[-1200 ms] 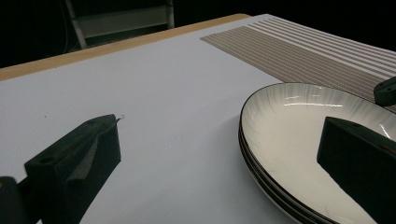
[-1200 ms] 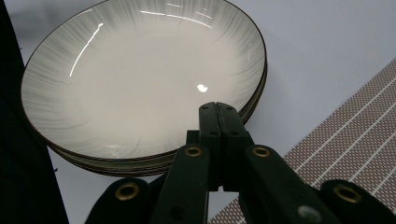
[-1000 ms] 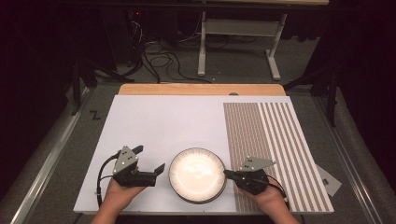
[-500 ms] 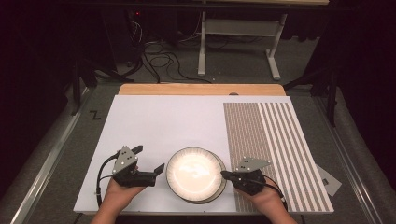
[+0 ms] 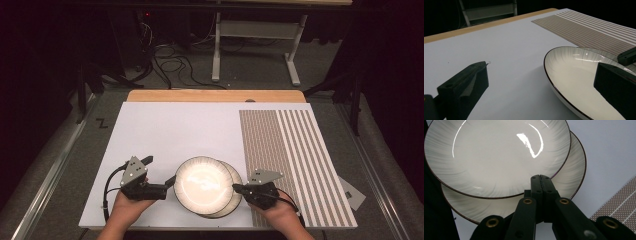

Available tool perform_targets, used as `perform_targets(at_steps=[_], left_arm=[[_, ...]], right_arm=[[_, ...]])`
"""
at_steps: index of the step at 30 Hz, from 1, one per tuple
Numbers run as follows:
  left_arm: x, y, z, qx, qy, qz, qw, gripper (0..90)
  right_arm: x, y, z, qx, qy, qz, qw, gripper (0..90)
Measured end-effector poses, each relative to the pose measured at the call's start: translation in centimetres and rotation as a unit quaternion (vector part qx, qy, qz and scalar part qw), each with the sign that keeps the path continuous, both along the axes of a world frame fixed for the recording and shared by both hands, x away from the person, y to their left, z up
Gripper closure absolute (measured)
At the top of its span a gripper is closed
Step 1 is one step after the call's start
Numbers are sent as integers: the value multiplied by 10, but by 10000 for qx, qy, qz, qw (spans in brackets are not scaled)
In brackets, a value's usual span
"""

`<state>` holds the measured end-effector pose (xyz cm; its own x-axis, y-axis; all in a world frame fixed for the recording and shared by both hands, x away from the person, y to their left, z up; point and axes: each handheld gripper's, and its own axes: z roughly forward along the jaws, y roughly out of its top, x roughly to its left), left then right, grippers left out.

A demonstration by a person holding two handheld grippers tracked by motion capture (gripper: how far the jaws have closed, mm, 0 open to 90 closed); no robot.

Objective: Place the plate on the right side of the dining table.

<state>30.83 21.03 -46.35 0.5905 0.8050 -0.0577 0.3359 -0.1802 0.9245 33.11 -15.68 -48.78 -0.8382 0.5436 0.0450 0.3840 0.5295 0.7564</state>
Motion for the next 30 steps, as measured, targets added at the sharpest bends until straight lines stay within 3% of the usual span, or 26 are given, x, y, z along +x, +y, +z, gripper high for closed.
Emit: perform_targets(at_steps=[30], left_arm=[[0,-1,-1,-28,47,-57,10000,4]], right_arm=[[-1,1,0,-23,30,33,10000,900]])
